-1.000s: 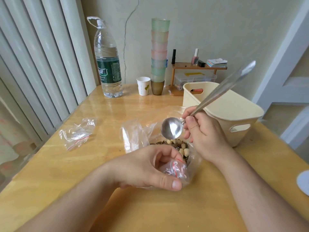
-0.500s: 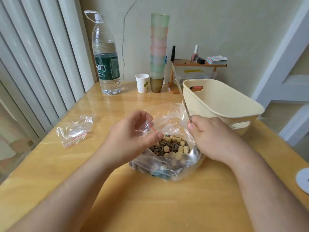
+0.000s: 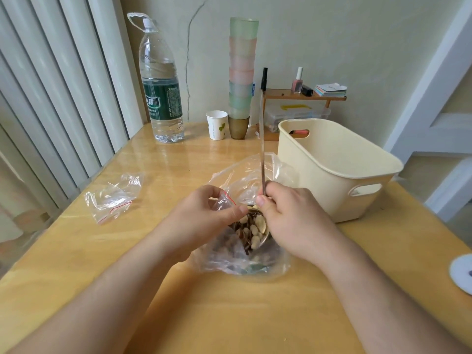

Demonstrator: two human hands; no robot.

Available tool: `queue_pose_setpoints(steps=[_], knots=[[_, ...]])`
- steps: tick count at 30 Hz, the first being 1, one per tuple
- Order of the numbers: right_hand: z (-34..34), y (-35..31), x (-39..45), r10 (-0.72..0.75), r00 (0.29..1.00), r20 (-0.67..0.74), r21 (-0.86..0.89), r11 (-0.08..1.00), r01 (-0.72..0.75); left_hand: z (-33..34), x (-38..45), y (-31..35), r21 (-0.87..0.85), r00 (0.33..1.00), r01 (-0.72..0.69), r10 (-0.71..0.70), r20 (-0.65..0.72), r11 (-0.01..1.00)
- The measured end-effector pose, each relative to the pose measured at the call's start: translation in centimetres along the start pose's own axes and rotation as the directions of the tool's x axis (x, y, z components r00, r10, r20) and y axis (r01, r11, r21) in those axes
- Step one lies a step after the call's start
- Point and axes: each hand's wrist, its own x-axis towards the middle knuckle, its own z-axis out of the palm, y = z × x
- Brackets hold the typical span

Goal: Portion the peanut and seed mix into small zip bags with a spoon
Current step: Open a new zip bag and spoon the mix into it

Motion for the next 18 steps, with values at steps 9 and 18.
queue_pose_setpoints(steps=[9,18], knots=[[1.4,1.2,0.8,0.158,0.987,-0.036,0.185,0.971,-0.149,0.4,-0.5,0.9,-0.446,0.993,0.049,0.006,0.120,0.894],[-0.4,2.3,1.3,0.240,0.966,-0.097,0.303,0.932,-0.201,0.1,-1.1,1.3,-0.312,0.966,-0.146,0.203,0.160,0.939]])
